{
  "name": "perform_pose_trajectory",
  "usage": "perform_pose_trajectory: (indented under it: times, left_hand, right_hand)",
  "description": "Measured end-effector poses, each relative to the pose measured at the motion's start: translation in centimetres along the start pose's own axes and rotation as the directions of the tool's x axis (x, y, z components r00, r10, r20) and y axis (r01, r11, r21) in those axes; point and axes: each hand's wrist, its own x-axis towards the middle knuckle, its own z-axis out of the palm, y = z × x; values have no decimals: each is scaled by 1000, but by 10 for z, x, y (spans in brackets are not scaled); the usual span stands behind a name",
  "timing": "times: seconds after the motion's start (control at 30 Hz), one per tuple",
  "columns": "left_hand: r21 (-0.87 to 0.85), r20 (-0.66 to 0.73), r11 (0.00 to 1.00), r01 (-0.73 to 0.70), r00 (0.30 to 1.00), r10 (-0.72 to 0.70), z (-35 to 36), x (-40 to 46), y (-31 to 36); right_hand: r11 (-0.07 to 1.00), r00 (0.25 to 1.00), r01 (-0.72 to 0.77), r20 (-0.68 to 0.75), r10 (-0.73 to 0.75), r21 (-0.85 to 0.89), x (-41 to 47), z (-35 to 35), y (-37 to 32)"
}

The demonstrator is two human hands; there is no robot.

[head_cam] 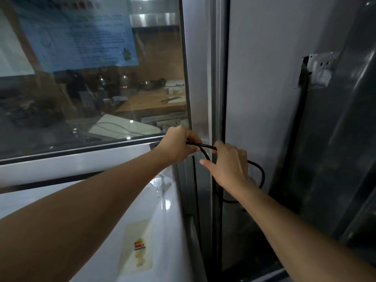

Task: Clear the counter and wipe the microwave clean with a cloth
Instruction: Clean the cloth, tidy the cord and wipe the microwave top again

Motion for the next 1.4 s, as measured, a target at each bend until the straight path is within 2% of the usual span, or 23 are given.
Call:
perform_pose_trajectory:
  times: [0.23, 0.37, 0.5, 0.6, 0.7, 0.77, 0.83, 0.9, 0.97, 1.1, 1.2, 1.27, 1.4]
  left_hand:
    - [-1, 25, 1000, -23, 999, 23, 0, 0, -7]
    - [56, 164, 998, 27, 986, -36, -12, 0, -23]
    - [144, 227, 988, 57, 970, -90, -17, 2, -35]
    - [136, 236, 990, 42, 969, -73, -17, 2, -38]
    - [132, 175, 991, 13, 984, -36, -15, -2, -40]
    - [176, 160, 984, -18, 987, -11, -13, -5, -43]
    - [261, 170, 963, -73, 985, 28, -12, -8, -45]
    - [320, 174, 940, -119, 983, 65, -11, -11, -46]
    - [355, 186, 922, -152, 978, 90, -11, -13, -47]
    - [305, 223, 937, -167, 970, 101, -18, -15, -47]
    - [223, 169, 965, -139, 980, 102, -27, -15, -44]
    - [202, 156, 971, -125, 983, 94, -33, -16, -43]
    - [284, 190, 954, -94, 981, 40, -40, -21, -45]
  right_hand:
    - [998, 1000, 4, -22, -3, 57, 4, 5, 3]
    - [982, 993, -29, 114, 8, 184, 5, 0, 11]
    - [951, 983, -44, 184, -14, 305, 5, 0, 17]
    - [912, 970, -48, 237, -54, 406, 3, 1, 21]
    - [886, 956, -56, 280, -85, 460, 1, 3, 24]
    - [909, 955, -48, 285, -80, 413, 2, 4, 26]
    - [974, 960, 28, 267, -89, 223, 5, 2, 29]
    - [992, 959, 125, 256, -122, 5, 9, 1, 29]
    - [990, 949, 136, 291, -118, -43, 11, 1, 27]
    - [998, 954, 34, 297, -48, 52, 10, 10, 18]
    - [976, 955, -88, 296, 25, 200, 8, 24, 13]
    - [936, 946, -175, 317, 74, 304, 6, 36, 11]
    - [825, 928, -317, 335, 166, 469, 6, 59, 4]
